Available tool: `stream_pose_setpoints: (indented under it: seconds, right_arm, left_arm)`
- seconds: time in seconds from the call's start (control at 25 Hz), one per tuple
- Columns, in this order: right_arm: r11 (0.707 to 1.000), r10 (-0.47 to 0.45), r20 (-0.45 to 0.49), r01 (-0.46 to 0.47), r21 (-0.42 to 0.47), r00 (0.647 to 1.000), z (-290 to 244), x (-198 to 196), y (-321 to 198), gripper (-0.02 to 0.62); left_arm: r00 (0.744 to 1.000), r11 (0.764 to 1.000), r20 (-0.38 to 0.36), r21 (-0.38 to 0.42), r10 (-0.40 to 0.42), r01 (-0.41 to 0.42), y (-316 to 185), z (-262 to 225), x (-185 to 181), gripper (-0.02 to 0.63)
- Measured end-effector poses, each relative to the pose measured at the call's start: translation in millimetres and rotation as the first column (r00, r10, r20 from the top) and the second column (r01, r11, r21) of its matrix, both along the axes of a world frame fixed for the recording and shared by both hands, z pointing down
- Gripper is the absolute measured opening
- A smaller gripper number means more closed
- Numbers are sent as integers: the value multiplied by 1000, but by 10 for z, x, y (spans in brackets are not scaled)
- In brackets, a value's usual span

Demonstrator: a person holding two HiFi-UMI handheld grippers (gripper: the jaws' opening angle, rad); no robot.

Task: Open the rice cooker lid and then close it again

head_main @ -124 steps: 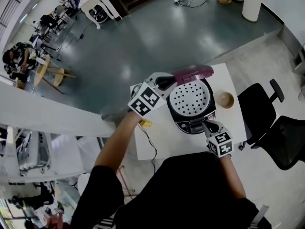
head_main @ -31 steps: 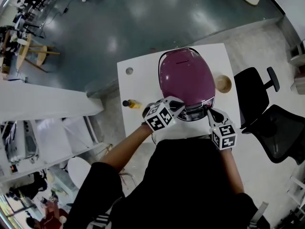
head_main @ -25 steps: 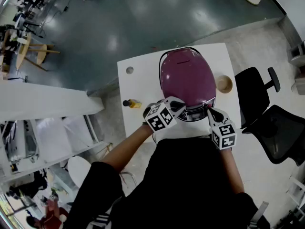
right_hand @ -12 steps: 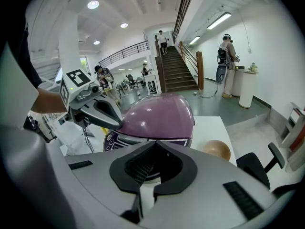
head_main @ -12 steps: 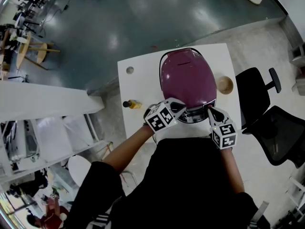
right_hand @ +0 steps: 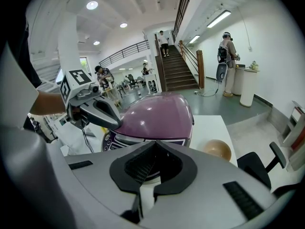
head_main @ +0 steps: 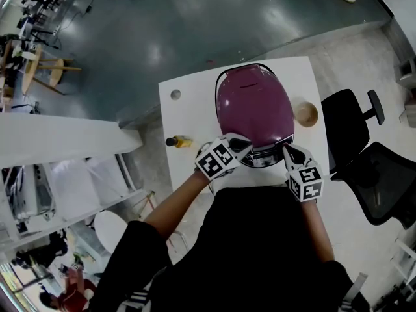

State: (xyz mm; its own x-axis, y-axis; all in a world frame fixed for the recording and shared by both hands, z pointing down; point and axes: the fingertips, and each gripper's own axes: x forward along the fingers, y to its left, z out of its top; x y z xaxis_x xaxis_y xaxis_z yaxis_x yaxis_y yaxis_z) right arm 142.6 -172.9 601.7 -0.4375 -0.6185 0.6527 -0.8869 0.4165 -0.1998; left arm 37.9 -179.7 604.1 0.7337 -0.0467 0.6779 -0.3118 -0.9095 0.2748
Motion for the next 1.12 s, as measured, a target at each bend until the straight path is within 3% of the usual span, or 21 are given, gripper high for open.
stream_pose_setpoints:
  seconds: [0.52, 0.72, 1.12]
  right_arm:
    - [999, -33, 12, 33, -8, 999, 25, -67, -102, 0]
    - [1000, -30, 20, 30, -6, 999, 27, -77, -133, 0]
    - [999, -31, 37, 31, 21, 999, -30, -136, -303, 0]
  left_arm:
    - [999, 1000, 38, -1, -19, 20, -8, 5, 16, 2]
    - [994, 996, 107, 81, 27, -36, 8, 8, 31, 2]
    - [997, 1000, 77, 20, 7, -9, 0, 9, 14, 2]
